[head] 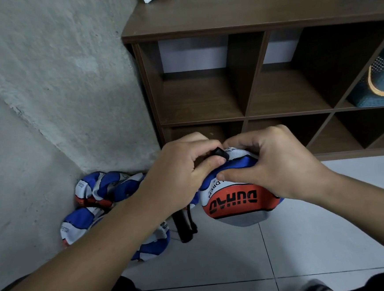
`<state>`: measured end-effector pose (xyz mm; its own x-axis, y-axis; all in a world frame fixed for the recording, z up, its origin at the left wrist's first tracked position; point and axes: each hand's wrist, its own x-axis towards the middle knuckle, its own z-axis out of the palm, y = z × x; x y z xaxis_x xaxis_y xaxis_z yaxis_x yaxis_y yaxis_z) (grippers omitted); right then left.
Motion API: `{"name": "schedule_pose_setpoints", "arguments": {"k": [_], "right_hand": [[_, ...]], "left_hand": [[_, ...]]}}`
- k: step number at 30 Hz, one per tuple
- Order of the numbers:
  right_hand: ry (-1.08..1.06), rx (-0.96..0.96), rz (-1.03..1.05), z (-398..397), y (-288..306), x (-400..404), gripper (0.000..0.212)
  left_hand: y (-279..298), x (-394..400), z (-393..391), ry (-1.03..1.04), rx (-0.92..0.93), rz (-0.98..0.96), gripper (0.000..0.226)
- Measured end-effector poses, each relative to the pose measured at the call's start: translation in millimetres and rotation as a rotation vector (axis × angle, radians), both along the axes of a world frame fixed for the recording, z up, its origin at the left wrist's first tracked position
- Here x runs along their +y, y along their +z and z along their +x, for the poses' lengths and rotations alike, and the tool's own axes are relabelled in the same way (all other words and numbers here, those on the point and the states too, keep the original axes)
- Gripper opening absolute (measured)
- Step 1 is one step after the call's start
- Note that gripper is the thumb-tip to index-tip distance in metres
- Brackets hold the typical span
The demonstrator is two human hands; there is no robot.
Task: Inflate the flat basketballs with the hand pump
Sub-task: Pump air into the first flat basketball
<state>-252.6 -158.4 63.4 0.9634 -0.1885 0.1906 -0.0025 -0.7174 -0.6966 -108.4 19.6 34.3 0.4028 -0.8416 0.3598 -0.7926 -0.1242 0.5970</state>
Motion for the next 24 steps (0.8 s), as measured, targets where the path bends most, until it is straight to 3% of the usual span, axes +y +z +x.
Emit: {"name": "schedule_pose_setpoints", "arguments": {"k": [7, 11, 16, 21, 24], "right_hand": [[-0.023, -0.011, -0.102, 0.1, -7.5, 2.9, 0.03], [-0.009, 0.01, -0.2, -1.0, -15.1, 4.3, 0.038], [0.045, 0.051, -0.145, -1.0, -11.1, -13.1, 0.056], [0.045, 0.041, -0.077, -7.4, -3.4, -31.8, 0.061], [0.055, 0.029, -0.037, -9.6, 0.9, -36.3, 0.062]], "left_hand": [[-1.7, -5.3, -9.4, 0.0, -0.004, 0.086, 0.021], [-2.9, -2.3, -7.5, 0.011, 0.099, 0.16, 0.022], [4.4, 16.4, 7.5, -0.039, 0.3, 0.158, 0.03], [-5.9, 54.1, 63.3, 0.163, 0.256, 0.435, 0.047], [-32.6, 67.5, 76.6, 0.173, 0.436, 0.597, 0.072]]}}
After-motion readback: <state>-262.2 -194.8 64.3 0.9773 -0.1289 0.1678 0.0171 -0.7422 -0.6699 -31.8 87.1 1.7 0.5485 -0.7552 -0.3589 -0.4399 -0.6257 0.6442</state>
